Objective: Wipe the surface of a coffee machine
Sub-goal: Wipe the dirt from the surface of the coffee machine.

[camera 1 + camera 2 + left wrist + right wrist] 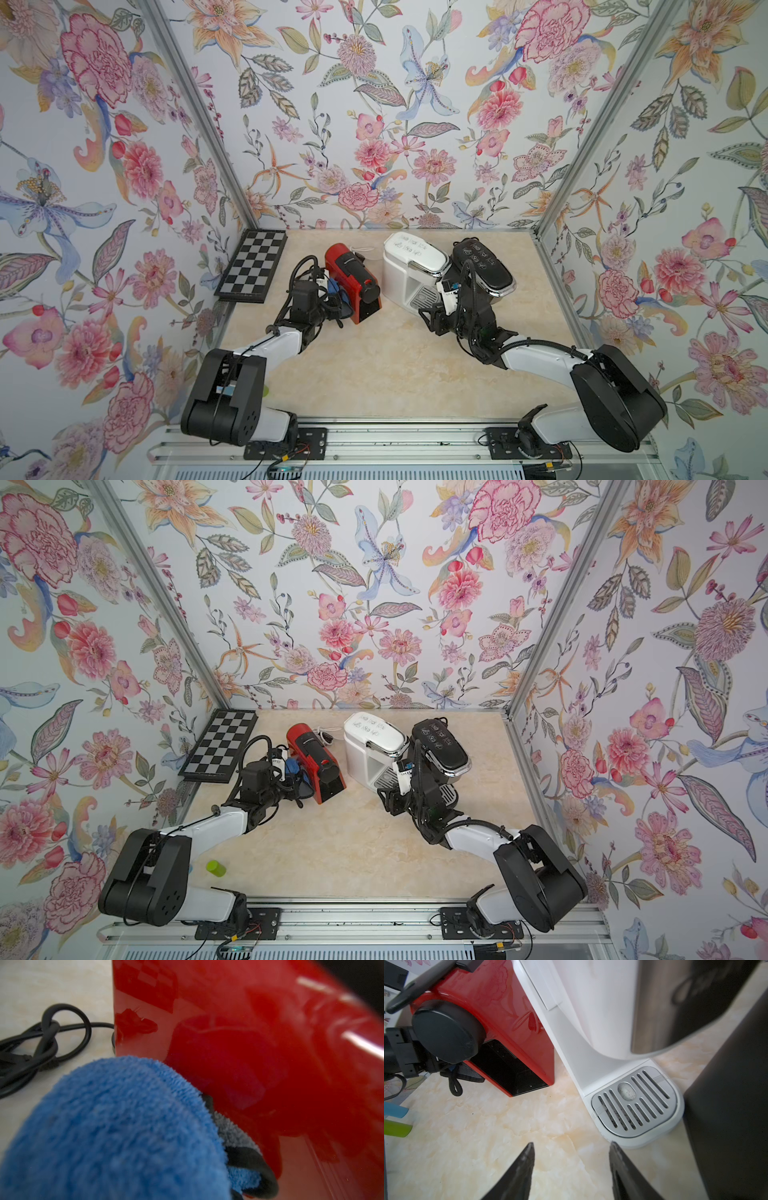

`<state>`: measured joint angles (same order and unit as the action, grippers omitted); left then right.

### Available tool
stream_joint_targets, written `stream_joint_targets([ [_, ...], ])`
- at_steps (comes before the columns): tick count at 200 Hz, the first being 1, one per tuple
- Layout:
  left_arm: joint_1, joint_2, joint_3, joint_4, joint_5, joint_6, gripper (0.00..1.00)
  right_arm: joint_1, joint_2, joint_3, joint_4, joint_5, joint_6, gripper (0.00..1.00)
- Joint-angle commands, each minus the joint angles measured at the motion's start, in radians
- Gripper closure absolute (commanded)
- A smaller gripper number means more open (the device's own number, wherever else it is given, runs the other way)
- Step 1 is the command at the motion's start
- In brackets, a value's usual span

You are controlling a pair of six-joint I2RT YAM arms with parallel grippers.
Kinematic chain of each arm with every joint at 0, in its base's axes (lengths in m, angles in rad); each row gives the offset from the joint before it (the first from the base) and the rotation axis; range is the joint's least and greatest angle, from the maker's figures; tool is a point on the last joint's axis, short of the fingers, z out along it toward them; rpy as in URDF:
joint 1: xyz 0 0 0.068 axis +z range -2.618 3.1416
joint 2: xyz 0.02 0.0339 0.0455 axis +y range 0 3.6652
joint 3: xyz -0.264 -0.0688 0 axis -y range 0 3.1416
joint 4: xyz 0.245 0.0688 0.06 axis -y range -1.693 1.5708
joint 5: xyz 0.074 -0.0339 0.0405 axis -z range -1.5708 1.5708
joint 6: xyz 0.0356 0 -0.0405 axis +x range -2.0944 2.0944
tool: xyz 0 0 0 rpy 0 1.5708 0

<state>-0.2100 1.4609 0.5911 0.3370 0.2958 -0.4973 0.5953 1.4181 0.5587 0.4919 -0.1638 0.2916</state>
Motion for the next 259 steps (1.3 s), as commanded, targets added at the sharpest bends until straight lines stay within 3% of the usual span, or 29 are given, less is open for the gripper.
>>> stream_joint_targets([
  [1,-0.031,0.068,-0.004,0.047,0.024,-0.034,1.00,-0.003,0.018,0.003,0.016,0.009,0.006,0.41],
  [34,-0.036,0.053,0.034,0.005,0.005,-0.025,1.00,-0.003,0.025,0.006,0.016,0.006,0.007,0.41],
  [127,-0.143,-0.252,0.149,-0.166,-0.181,0.016,1.00,-0.002,0.046,0.012,0.022,-0.003,0.013,0.42],
  [212,-0.163,-0.112,-0.014,-0.042,-0.138,-0.073,1.00,0.000,0.048,0.018,0.014,-0.001,0.011,0.42],
  [259,-0.164,-0.036,-0.037,-0.022,-0.156,-0.083,1.00,0.001,0.056,0.021,0.015,-0.008,0.013,0.41],
])
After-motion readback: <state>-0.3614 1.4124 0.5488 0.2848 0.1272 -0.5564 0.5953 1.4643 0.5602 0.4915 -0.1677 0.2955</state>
